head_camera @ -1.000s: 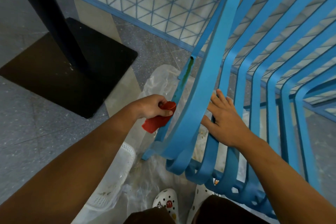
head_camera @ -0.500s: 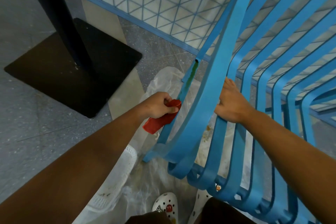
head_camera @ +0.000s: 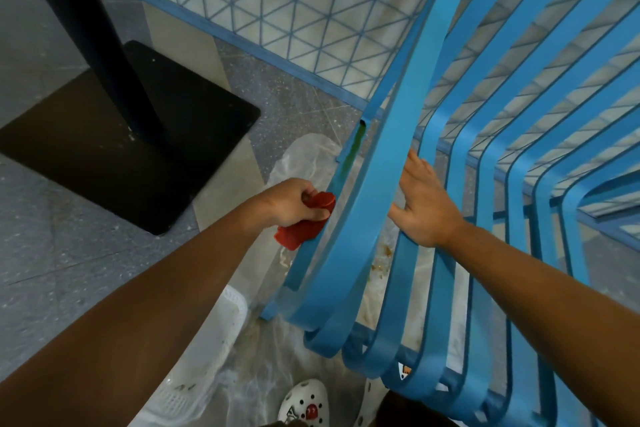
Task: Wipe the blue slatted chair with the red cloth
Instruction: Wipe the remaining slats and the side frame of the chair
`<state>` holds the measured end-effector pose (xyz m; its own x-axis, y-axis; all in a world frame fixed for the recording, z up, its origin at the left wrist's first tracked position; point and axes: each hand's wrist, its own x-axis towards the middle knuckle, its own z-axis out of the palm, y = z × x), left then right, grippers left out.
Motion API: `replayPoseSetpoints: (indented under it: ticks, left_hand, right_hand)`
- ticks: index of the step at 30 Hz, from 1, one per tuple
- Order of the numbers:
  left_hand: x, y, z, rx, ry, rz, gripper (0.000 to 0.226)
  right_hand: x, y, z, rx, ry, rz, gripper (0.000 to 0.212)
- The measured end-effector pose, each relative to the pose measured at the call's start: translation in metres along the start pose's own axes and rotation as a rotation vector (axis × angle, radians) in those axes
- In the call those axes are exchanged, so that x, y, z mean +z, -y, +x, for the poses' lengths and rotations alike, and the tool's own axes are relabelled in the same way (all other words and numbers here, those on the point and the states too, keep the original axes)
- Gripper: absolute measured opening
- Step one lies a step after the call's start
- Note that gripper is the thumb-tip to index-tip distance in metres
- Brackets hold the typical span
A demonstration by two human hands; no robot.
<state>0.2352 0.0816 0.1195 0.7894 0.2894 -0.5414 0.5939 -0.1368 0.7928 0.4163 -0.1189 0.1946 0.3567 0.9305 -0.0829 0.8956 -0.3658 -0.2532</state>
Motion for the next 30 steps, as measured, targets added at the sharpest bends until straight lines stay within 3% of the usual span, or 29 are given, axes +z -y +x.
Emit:
replayPoseSetpoints:
  ticks: [4, 9, 15, 20, 30]
  left_hand:
    - [0.003, 0.017, -0.019, 0.029, 0.065, 0.024, 0.033]
    - [0.007, 0.012, -0.013, 0.083, -0.005, 0.008, 0.047]
    - [0.005, -0.008, 0.004, 0.093, -0.099, 0.053, 0.018]
    - [0.006, -0.02, 0.016, 0.078, -0.181, 0.023, 0.02]
    - [0.007, 0.009, -0.023, 0.042, 0.01, 0.224, 0.02]
  right_hand:
    - [0.004, -0.004, 0.003, -0.002, -0.012, 0.004, 0.089]
    - [0.006, -0.007, 0.005, -0.002, -0.012, -0.023, 0.087]
    - [0.009, -0.011, 0.006, 0.007, -0.002, -0.049, 0.083]
    - [0.01, -0.012, 0.007, 0.009, 0.015, -0.051, 0.078]
    - [0.009, -0.013, 0.008, 0.023, 0.023, -0.045, 0.076]
